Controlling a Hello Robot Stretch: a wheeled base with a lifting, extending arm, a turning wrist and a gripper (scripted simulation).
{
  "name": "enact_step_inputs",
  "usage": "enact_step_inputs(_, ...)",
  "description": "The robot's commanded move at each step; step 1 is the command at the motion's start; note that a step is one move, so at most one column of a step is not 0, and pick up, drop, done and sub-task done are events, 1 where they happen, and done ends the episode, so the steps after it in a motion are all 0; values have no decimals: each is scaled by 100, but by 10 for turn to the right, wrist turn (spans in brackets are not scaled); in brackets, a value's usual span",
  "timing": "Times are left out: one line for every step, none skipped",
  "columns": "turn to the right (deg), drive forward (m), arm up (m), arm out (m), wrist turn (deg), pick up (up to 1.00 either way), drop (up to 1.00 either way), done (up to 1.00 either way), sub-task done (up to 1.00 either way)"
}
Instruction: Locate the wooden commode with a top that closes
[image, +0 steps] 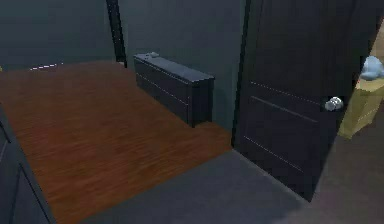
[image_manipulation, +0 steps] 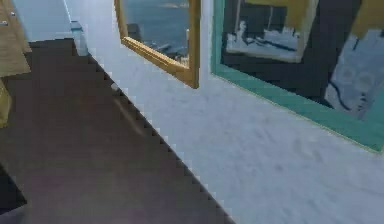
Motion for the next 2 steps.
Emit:
enact_step_inputs(0,90,0,0,0,0,0,0,0)
enact_step_inputs(-270,0,0,0,0,0,0,0,0)
